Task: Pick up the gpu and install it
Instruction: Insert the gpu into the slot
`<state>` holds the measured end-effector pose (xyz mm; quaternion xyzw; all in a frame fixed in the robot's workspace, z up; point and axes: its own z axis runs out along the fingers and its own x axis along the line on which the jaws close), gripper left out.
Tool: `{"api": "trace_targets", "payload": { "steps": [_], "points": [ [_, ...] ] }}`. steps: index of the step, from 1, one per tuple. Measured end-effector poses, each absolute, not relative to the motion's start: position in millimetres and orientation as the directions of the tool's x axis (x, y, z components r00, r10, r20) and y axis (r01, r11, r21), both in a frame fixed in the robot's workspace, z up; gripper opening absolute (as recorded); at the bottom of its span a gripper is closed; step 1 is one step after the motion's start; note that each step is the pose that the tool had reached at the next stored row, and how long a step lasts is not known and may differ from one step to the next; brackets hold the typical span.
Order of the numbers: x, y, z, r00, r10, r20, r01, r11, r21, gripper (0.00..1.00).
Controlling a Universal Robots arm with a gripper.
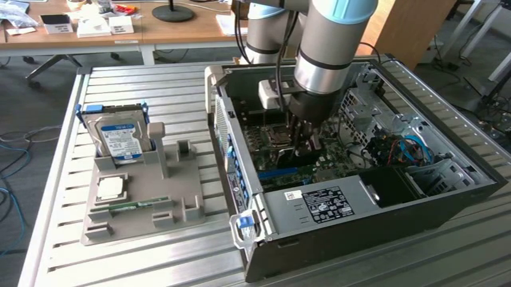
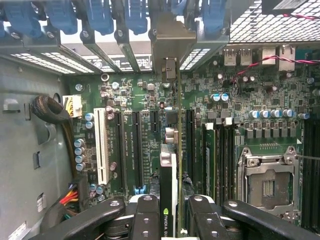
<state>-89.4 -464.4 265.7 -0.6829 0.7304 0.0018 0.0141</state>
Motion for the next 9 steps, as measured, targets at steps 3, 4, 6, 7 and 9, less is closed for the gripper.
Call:
{"api": "trace_targets", "payload": {
  "steps": [3, 4, 6, 7, 9],
  "points": [
    [-90.4, -464.4, 265.7, -0.067, -0.998, -0.023, -0.998, 0.067, -0.017, 0.27],
    [-90.7, -464.4, 265.7, -0.067, -0.998, -0.023, -0.998, 0.067, -0.017, 0.27],
    [-91.4, -464.4, 265.6, -0.067, -0.998, -0.023, -0.998, 0.067, -0.017, 0.27],
    [-91.5, -464.4, 265.6, -0.067, -0.998, -0.023, -0.998, 0.067, -0.017, 0.27],
    [-91.5, -464.5, 264.8, -0.066, -0.998, -0.023, -0.998, 0.067, -0.017, 0.27]
  ]
}}
